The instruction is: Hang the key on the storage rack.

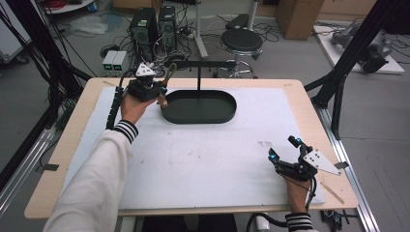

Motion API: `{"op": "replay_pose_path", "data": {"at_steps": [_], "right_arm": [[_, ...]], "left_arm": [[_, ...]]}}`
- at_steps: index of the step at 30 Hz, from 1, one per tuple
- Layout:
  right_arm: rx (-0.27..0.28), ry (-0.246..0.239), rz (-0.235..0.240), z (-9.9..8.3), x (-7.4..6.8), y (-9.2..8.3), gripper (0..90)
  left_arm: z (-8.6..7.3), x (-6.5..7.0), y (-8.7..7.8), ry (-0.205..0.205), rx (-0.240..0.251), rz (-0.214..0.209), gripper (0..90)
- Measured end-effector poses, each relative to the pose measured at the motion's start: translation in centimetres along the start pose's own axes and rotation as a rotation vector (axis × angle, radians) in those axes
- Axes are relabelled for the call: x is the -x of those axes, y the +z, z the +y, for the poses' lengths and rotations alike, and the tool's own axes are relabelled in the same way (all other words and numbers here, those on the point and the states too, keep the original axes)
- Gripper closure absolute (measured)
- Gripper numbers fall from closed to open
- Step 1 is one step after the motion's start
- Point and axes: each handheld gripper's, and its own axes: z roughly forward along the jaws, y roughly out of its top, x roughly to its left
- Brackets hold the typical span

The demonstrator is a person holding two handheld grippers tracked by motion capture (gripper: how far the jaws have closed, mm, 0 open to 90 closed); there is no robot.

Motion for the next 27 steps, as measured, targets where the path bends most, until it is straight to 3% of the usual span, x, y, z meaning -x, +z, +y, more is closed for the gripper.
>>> {"op": "replay_pose_path", "data": {"at_steps": [27], "right_arm": [[-0.001,0.001,0.001,0.0,0.0,0.0,9.1]], "left_arm": [[0.6,-0.6,1.5,-0.020,-0.005,0.033,73.1]]}}
